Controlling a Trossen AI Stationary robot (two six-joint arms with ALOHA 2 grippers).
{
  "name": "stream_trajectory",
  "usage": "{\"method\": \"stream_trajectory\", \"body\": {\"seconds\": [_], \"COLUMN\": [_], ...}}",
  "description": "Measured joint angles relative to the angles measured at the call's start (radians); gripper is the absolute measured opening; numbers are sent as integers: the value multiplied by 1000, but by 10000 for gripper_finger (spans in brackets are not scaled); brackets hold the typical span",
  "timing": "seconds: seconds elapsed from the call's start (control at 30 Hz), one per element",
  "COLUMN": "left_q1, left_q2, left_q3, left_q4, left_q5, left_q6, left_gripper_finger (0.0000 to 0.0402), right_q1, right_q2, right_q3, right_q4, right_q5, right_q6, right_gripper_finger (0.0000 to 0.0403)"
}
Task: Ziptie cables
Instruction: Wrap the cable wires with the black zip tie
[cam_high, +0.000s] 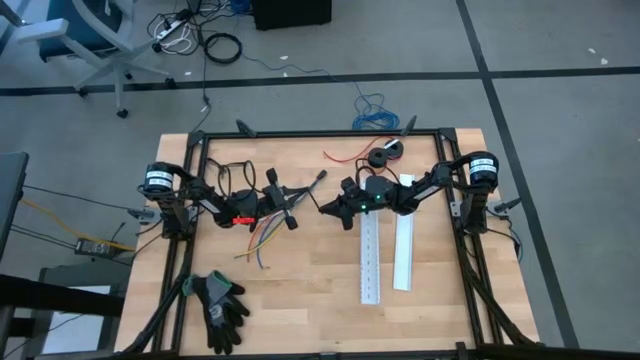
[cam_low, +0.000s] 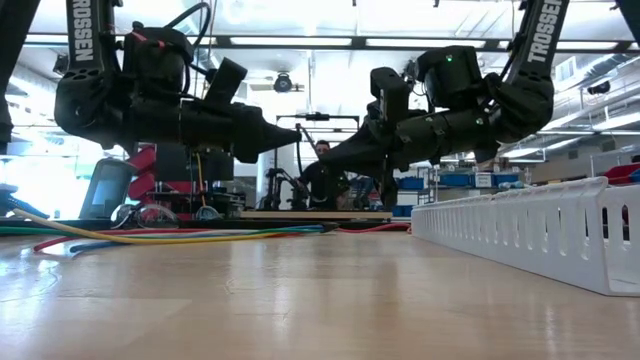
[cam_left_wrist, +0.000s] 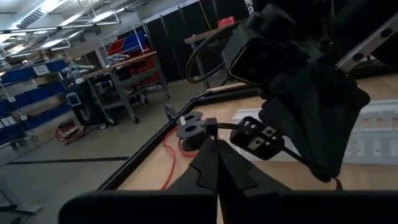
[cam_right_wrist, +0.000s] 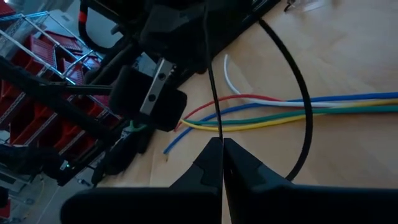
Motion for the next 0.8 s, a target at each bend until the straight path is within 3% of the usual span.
{"method": "stream_trajectory", "body": {"seconds": [0.23,0.53,0.8], "left_q1": [0,0,-11], "left_q2": [0,0,0], "left_q3": [0,62,74], "left_q4": [-7,-172,-207], "left_q5": [-8,-28,-31], "left_q6": [2,3,8], "left_gripper_finger": [0,0,0], "right_q1": [0,-22,-60], "right_q2": [0,0,1], "right_q3": [0,28,45], "right_q4": [-19,-24,-44], "right_q5": [-16,-33,-46], "right_q6": [37,45,33], "right_gripper_finger": [0,0,0]}}
